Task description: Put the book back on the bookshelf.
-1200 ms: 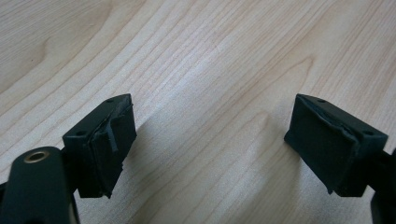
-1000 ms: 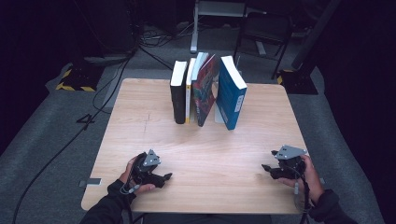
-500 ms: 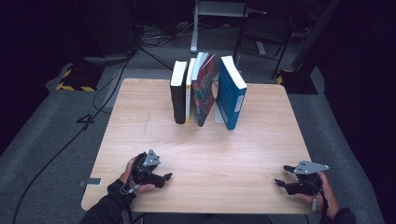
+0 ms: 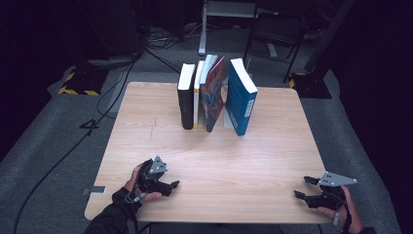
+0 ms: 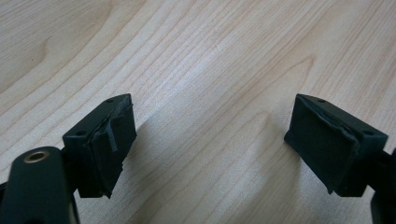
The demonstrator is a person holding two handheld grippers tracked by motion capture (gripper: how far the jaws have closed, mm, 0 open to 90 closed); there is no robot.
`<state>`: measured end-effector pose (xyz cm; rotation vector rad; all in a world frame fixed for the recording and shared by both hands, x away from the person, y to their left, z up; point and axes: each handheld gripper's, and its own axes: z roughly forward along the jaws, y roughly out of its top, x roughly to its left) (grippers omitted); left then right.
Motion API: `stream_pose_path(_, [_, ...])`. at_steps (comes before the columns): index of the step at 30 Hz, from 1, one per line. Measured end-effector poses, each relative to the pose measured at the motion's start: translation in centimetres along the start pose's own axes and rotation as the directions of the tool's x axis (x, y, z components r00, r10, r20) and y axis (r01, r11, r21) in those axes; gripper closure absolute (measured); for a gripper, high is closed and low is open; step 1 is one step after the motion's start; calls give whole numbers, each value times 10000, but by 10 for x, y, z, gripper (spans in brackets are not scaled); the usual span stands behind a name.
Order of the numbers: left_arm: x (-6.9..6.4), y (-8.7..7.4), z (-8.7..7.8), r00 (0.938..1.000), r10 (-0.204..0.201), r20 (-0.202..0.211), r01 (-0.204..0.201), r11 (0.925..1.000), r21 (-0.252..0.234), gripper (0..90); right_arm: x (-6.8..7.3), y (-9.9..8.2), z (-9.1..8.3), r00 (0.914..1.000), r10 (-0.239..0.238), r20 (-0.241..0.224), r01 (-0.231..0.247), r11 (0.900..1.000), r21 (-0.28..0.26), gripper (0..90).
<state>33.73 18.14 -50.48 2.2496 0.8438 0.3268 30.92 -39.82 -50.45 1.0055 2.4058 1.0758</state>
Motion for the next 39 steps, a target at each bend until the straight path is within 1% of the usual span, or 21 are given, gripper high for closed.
stream_pose_path(9, [-2, -3, -3, 9999, -150, -66, 150, 9999, 4, 156, -1, 1, 1, 10000, 10, 44, -10, 10000, -16, 243])
stream_pose_path(11, [-2, -3, -3, 9999, -113, -94, 113, 9999, 14, 157, -1, 1, 1, 10000, 69, 66, -69, 10000, -5, 243])
stream_pose_path(39, [-1, -3, -3, 10000, -74, -13, 74, 10000, 19, 154, -2, 1, 1, 9997, 165, 171, -165, 9999, -19, 243])
